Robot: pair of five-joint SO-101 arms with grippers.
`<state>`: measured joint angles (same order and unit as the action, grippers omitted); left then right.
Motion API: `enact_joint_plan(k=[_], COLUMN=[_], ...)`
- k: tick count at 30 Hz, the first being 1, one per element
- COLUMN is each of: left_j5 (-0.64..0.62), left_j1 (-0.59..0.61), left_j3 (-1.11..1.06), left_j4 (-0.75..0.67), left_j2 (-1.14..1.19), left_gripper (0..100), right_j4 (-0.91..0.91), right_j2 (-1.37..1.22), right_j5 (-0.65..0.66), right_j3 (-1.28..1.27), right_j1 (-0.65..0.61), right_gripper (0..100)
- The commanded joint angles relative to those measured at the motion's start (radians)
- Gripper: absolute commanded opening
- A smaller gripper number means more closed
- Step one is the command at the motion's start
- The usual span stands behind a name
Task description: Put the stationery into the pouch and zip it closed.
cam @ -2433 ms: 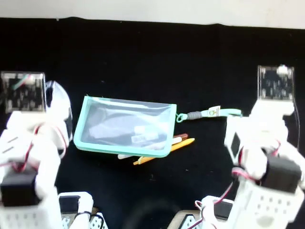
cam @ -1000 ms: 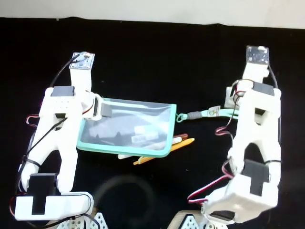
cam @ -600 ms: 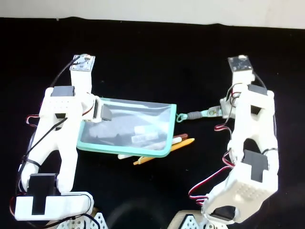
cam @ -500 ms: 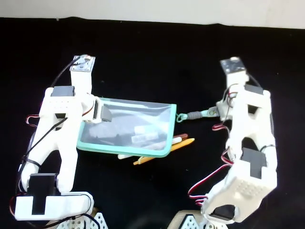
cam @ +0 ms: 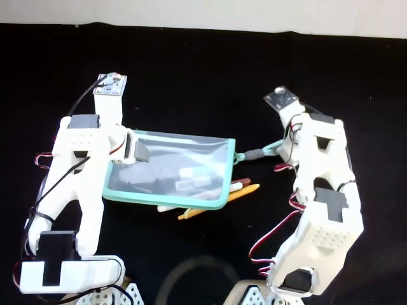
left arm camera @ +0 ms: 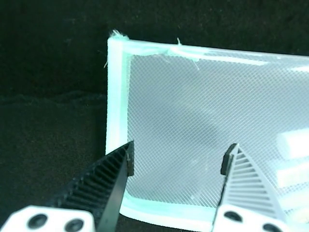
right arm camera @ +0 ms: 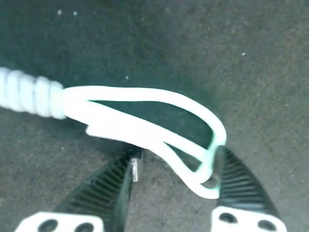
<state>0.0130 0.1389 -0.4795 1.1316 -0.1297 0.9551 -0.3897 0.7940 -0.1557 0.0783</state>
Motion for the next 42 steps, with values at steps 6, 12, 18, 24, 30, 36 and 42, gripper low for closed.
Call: enact_joint_plan(k=[6, 12, 18, 24, 30, 36, 42], left_j5=[0.002, 0.002, 0.002, 0.002, 0.002, 0.002, 0.002], left_j1=[-0.013, -0.013, -0.013, -0.015, -0.015, -0.016, -0.025], left_j3=[0.035, 0.033, 0.035, 0.039, 0.039, 0.039, 0.036], left_j4=[0.011, 0.011, 0.011, 0.011, 0.011, 0.011, 0.011], left_j2=[-0.005, -0.005, -0.012, -0.013, -0.015, -0.015, -0.015], left_gripper=[31, 31, 31, 31, 31, 31, 31], right_j4=[-0.01, -0.004, 0.073, 0.262, 0.469, 0.644, 0.725], right_j2=[-0.048, -0.045, -0.045, -0.045, -0.045, -0.045, -0.045], right_j5=[0.011, -0.16, -0.341, -0.46, -0.555, -0.612, -0.666], right_j3=[0.01, 0.093, 0.266, 0.542, 0.865, 1.179, 1.477], right_j1=[-0.015, 0.002, 0.035, 0.044, 0.013, -0.09, -0.205], right_gripper=[0.7, 0.6, 0.6, 0.6, 0.6, 0.6, 0.6])
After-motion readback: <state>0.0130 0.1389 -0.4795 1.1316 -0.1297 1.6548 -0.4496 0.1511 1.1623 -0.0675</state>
